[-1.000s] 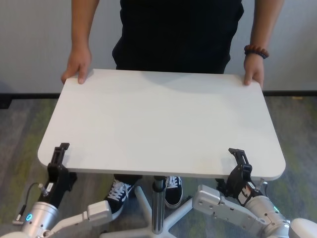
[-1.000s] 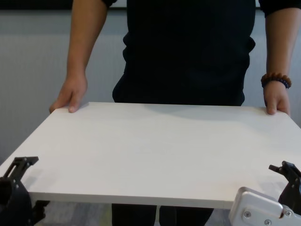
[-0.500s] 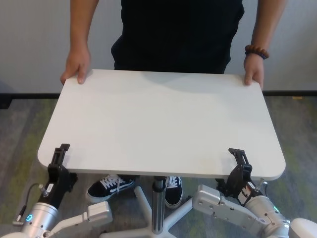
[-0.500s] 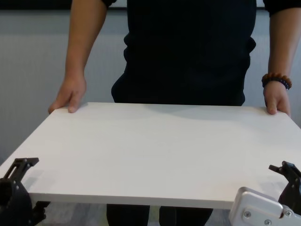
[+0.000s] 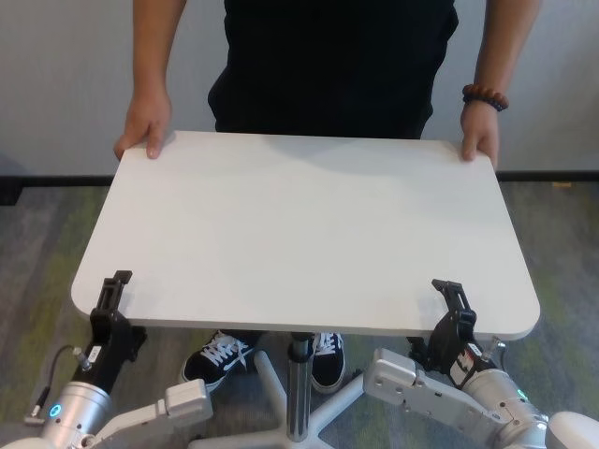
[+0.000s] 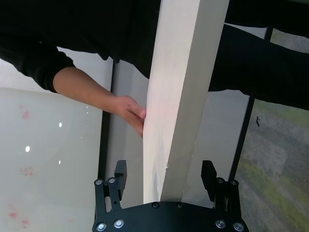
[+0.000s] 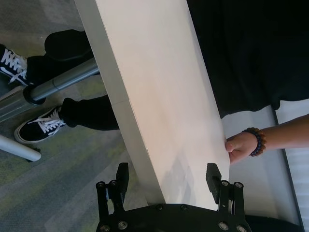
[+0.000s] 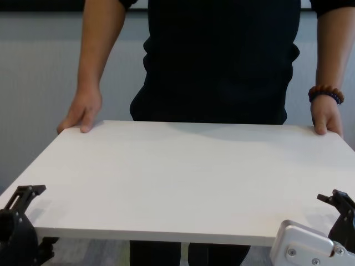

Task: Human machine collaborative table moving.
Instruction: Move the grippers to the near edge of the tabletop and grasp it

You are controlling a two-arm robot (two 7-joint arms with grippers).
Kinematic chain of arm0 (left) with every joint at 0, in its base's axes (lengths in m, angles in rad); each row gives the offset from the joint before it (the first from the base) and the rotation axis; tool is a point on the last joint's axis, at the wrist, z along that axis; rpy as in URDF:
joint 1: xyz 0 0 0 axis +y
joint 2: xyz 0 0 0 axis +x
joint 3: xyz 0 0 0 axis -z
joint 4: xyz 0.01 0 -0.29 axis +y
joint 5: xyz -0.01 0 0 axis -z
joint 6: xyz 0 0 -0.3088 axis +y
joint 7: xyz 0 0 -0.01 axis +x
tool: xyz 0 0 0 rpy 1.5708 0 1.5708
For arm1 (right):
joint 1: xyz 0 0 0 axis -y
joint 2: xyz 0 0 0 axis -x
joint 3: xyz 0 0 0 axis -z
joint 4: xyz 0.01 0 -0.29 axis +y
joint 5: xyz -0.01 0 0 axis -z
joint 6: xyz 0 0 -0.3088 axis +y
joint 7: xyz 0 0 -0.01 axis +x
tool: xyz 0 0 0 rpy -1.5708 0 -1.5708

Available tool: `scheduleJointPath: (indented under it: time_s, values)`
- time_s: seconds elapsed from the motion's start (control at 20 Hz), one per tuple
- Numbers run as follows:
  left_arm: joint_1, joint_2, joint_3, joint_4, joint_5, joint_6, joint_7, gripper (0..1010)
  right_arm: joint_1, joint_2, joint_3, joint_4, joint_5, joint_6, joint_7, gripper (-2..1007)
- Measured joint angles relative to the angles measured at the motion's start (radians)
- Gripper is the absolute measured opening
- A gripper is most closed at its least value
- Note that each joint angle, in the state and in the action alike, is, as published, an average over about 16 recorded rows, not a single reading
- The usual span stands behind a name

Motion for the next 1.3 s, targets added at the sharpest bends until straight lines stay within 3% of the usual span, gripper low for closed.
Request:
scheduleJointPath:
  time_s: [0.35,0.65,0.95,1.3]
  values:
    - [0.000,0.000,0.001,-0.001,-0.001,0.000,0.000,990,0.000,0.000,0.000,0.000,0.000,0.000,0.000,961]
    - [-0.001,0.001,0.001,-0.001,-0.002,0.001,0.000,923,0.000,0.000,0.000,0.000,0.000,0.000,0.000,853]
    - [-0.001,0.001,0.001,-0.001,-0.002,0.001,0.000,782,0.000,0.000,0.000,0.000,0.000,0.000,0.000,674]
    - [-0.001,0.001,0.001,-0.002,-0.002,0.001,0.000,542,0.000,0.000,0.000,0.000,0.000,0.000,0.000,473]
